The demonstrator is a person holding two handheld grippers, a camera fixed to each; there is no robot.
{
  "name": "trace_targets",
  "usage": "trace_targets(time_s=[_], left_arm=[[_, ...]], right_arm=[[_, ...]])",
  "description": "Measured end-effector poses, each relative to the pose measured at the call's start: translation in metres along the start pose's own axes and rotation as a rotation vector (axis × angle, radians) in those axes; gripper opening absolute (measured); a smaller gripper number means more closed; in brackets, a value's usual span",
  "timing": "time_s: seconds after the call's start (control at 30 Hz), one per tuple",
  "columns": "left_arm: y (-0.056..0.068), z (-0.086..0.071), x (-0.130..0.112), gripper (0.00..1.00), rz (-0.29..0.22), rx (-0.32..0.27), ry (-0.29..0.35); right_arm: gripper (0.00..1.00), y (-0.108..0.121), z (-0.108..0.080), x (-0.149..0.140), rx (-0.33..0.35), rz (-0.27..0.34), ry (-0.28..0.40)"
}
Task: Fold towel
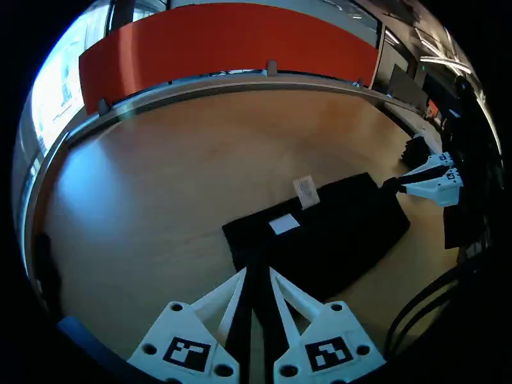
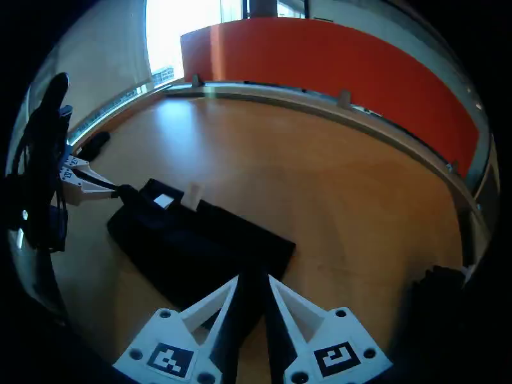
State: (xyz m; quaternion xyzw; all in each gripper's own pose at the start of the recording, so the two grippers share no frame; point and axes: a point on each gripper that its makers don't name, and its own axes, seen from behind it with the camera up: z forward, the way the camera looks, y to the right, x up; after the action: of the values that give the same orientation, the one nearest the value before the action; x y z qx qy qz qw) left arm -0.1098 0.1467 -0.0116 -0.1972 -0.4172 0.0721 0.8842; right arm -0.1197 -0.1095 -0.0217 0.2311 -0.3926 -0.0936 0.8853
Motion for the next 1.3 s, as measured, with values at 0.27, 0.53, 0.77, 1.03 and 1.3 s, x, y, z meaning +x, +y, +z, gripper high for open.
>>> trace_targets(time_s=[0.27,0.53,0.77,1.03,1.3], left_arm=[[-0.005,0.011,0.007,0.27,0.003,0.016,0.013],[-0.013,0.015,0.010,0.31,0.011,0.041,0.017],[-0.019,0.014,0.013,0.40,0.008,0.061,0.029],[-0.029,0.021,0.016,0.46,0.003,0.095,0.028],[-0.034,0.025,0.020,0.56,-0.015,0.103,0.033]], right_arm=[[0.30,0.009,0.009,-0.001,-0.039,0.012,0.001],[0.33,0.018,0.014,0.000,-0.075,0.007,0.009],[0.63,0.025,0.013,0.003,-0.099,-0.004,0.020],[0.76,0.032,0.013,0.009,-0.125,-0.011,0.033],[1.00,0.032,0.008,0.015,-0.129,-0.012,0.052]])
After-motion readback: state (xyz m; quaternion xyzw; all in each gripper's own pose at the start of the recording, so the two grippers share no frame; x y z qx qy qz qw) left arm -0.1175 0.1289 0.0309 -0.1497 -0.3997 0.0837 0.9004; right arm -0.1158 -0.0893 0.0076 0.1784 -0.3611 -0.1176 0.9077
